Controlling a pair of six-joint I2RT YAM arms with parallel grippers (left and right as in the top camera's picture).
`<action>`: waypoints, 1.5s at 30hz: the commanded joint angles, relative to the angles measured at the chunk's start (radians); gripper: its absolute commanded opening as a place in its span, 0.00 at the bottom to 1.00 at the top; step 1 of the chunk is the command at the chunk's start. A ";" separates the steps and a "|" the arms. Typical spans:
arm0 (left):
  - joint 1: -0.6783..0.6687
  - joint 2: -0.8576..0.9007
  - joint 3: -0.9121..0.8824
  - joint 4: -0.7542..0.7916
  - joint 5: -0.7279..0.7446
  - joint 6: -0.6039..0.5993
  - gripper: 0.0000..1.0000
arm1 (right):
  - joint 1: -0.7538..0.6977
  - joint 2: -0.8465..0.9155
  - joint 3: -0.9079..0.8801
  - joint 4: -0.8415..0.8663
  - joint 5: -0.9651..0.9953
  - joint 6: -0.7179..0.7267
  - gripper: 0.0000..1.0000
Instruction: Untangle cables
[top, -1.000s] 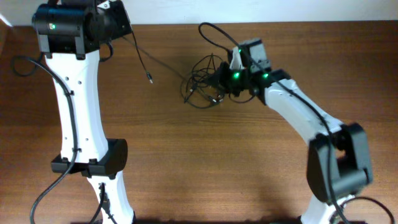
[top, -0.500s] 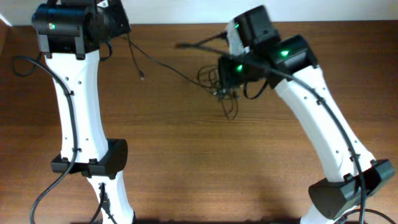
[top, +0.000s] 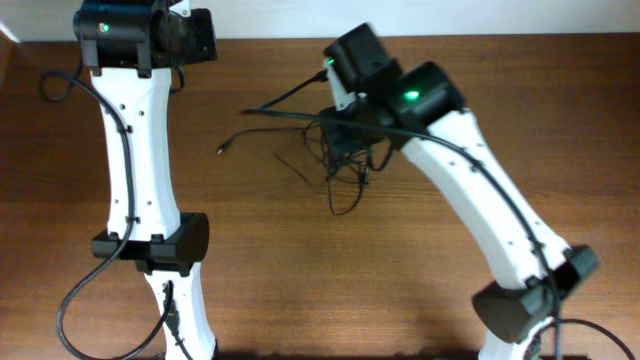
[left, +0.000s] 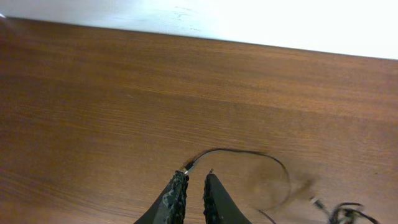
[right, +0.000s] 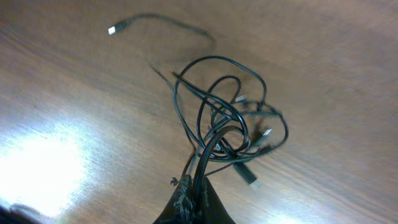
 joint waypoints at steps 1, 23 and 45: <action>0.007 0.002 0.011 0.013 0.010 0.038 0.14 | 0.055 0.071 -0.006 0.027 -0.026 0.028 0.04; -0.177 0.126 -0.119 -0.100 0.475 0.266 0.13 | -0.471 0.051 0.022 -0.195 -0.172 0.043 0.80; -0.529 0.149 -0.536 -0.068 0.219 0.218 0.46 | -0.551 0.055 0.006 -0.203 -0.160 -0.002 0.88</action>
